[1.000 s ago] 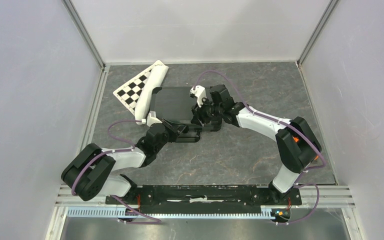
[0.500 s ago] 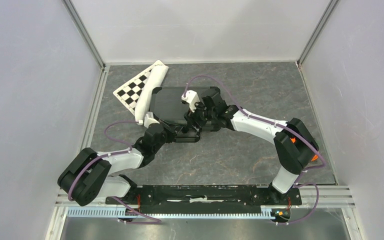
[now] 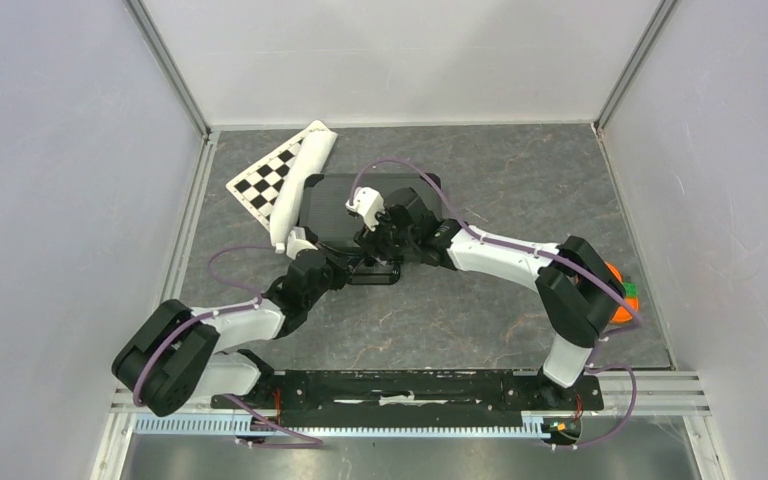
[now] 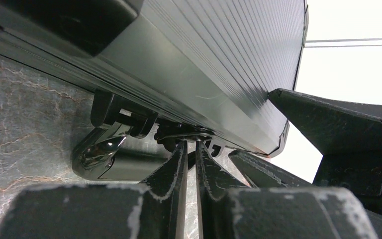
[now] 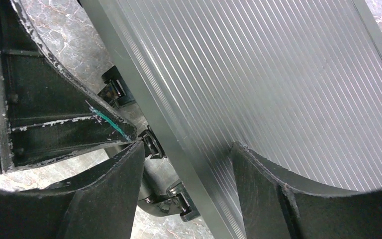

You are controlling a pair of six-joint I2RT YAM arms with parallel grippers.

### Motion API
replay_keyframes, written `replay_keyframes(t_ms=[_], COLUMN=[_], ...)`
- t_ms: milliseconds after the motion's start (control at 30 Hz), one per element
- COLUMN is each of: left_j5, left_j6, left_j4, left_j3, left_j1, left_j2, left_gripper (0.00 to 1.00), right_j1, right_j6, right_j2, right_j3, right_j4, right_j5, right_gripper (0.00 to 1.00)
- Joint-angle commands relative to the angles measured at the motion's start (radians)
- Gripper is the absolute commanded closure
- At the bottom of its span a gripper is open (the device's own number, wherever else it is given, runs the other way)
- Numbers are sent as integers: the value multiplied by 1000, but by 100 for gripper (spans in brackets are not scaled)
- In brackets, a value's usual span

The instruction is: Pack up texas hold em set

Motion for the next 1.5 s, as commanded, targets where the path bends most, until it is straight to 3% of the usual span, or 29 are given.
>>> replay_keyframes(t_ms=[0,33,67,1467], left_j5=[-1,4,6,26], left_j6=[7,6,5,3], left_j4=[-2,2,7,117], left_j3=[-2,1,4,81], left_j1=[-4,-8,-12,-32], left_j2=[-15,-7,1,280], left_gripper=[88,97,98,98], right_j1=[8,9,10,-8], right_j6=[14,13,13,40], right_j2=[89,94,95,46], right_j3=[-22,-19,-19,-45], right_j4=[-181,-184,-186,-176], right_j5=[69,73,68,17], right_gripper=[30,30,30,35])
